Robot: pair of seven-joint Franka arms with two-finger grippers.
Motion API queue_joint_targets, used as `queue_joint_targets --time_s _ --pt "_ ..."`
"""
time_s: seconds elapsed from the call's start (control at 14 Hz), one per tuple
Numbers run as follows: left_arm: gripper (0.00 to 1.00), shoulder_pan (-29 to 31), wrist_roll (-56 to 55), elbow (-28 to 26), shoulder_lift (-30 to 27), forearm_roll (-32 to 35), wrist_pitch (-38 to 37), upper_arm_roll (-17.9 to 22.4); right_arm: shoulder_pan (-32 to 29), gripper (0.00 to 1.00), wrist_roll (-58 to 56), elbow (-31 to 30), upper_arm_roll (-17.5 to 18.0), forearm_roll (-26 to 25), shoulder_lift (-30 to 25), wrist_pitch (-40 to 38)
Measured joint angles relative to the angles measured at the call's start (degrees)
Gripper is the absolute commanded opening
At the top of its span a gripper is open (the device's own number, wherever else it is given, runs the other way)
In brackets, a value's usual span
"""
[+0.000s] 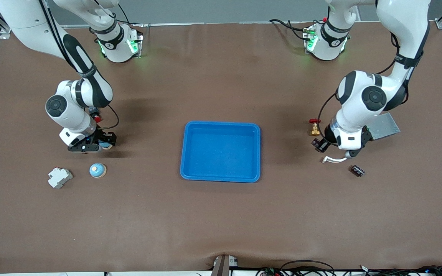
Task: Place electrolytic capacitor and blue bell in tray
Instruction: 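Place the capacitor in the tray while the right gripper carries the bell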
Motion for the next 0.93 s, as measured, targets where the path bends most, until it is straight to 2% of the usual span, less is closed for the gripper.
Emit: queue_joint_targets --time_s 0.21,0.43,0.57,0.93 --pt "0.00 -4.80 -5.95 2.68 1.19 0.00 -0.32 -1.11 2.27 0.00 1.80 1.40 0.20 0.00 -0.29 -2.45" --pt "0.00 -10.13 -12.93 7.44 4.38 0.00 -0.31 -1.21 4.88 0.00 6.68 6.36 0.39 0.03 -2.30 -14.09" --pt "0.00 -13.70 -17.13 11.19 7.40 0.00 -0.32 -1.20 7.73 0.00 11.83 8.65 0.54 0.03 -4.49 -18.79" --pt "0.00 -20.59 -26.46 19.75 16.36 0.38 -0.31 -0.69 20.32 0.00 30.85 11.59 0.91 0.05 -5.94 -19.77"
